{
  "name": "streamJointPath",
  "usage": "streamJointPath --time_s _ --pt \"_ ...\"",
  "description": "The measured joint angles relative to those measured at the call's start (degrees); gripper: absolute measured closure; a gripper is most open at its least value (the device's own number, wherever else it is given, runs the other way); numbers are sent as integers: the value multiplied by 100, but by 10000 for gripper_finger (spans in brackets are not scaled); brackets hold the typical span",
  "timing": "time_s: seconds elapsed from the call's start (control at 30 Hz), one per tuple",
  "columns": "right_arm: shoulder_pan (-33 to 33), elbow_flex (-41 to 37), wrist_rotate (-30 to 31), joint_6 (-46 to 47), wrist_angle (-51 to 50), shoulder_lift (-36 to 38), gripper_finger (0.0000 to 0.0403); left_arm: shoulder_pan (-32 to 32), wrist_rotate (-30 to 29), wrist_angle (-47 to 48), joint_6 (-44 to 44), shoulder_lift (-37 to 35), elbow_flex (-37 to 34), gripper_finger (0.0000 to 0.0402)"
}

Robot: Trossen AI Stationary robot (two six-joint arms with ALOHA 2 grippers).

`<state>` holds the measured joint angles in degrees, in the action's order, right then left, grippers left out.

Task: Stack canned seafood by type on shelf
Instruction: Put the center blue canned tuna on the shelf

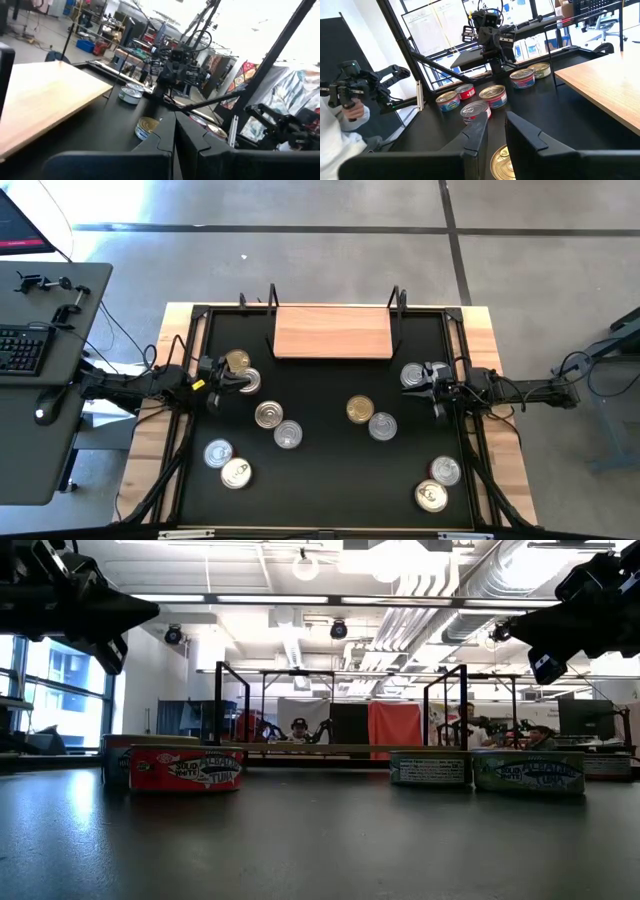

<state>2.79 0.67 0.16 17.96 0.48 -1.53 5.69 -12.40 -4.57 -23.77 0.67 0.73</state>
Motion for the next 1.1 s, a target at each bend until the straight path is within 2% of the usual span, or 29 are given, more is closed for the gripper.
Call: streamJointPath --time_s 0.1,0.27,0.37,0.47,0.57,0.73,0.83,1.0,1.1 --pt "0 1 -1 0 -1 1 347 50 155 -367 557 213 -2 402" --pt "0 2 0 0 -1 1 347 361 882 -1816 1867 1158 0 401" --pt "0 1 -2 0 -1 1 347 614 877 -2345 2429 1968 0 402" --pt "0 1 0 0 0 1 347 812 713 -2698 2584 2760 7 401" --pt "0 0 0 0 -1 -1 347 992 516 -2654 2600 3433 172 401" --pt "0 1 0 0 0 1 347 1503 563 -2606 3014 4398 626 401" --pt "0 2 0 0 -1 1 347 1940 215 -2016 3193 4894 1131 401" --pt "0 2 0 0 0 1 347 2596 -1370 -238 3039 5747 2135 401" --pt "0 1 0 1 0 1 347 2760 -1889 221 2688 6254 2466 390"
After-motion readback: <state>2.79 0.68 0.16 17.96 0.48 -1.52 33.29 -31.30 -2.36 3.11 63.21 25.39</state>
